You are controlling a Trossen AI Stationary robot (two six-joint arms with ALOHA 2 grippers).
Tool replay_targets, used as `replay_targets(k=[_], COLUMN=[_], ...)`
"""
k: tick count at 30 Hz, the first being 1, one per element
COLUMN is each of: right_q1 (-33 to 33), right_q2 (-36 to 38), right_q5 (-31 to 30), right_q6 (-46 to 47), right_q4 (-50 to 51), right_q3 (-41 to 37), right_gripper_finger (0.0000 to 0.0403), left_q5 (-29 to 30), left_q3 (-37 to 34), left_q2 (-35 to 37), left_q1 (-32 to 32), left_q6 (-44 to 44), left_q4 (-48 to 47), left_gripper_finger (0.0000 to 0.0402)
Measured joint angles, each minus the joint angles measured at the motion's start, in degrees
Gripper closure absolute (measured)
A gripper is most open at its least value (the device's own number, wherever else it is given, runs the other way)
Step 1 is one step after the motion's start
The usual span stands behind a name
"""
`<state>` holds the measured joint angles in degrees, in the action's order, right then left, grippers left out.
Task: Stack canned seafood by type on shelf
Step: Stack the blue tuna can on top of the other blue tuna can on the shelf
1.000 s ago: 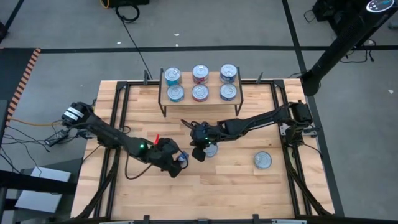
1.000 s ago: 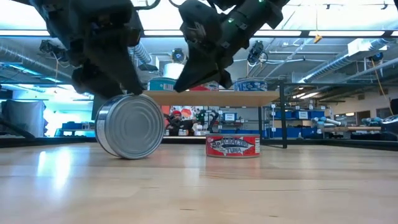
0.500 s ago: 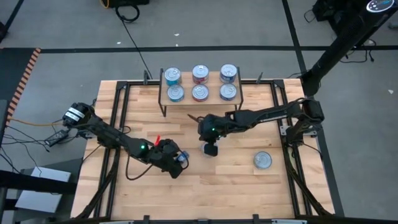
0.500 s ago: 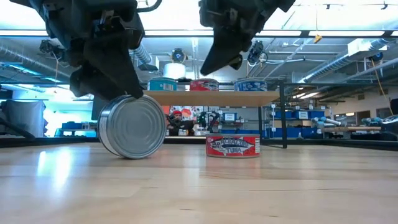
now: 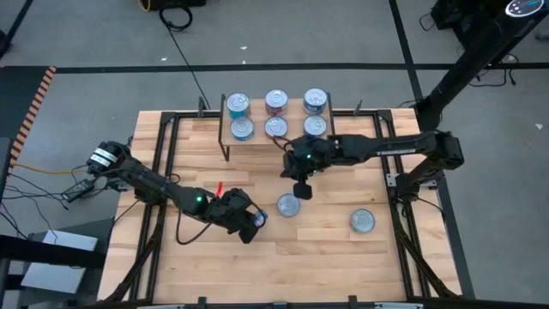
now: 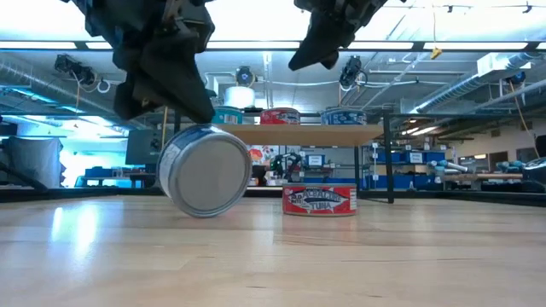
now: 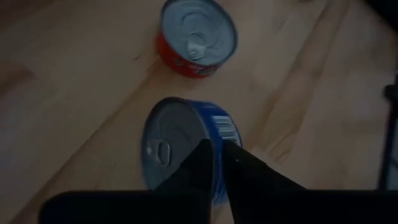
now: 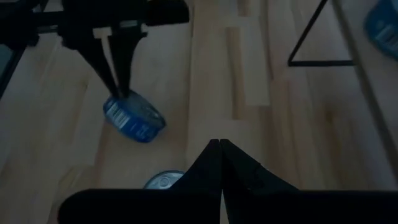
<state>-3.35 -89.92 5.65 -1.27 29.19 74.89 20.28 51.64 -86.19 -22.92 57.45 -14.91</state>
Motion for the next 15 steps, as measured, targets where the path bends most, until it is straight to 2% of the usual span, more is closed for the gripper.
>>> replay_targets(k=[5, 15], right_q1=[-1.49, -1.43], right_q2=[1.1, 1.1], right_q5=[0.81, 6.66], right_q6=[-0.68, -1.44], right_q4=[0.72, 3.99], right_q3=[0.0, 0.0], right_gripper_finger=[0.0394, 0.0394], left_q5=[-1.29, -1.37], left_q3=[0.0, -0.16], left_q2=[0.0, -0.54], left_q1=[0.02, 0.87], left_q6=[-0.05, 0.36], left_q4=[3.76, 5.73], left_gripper_finger=[0.0358, 0.0254])
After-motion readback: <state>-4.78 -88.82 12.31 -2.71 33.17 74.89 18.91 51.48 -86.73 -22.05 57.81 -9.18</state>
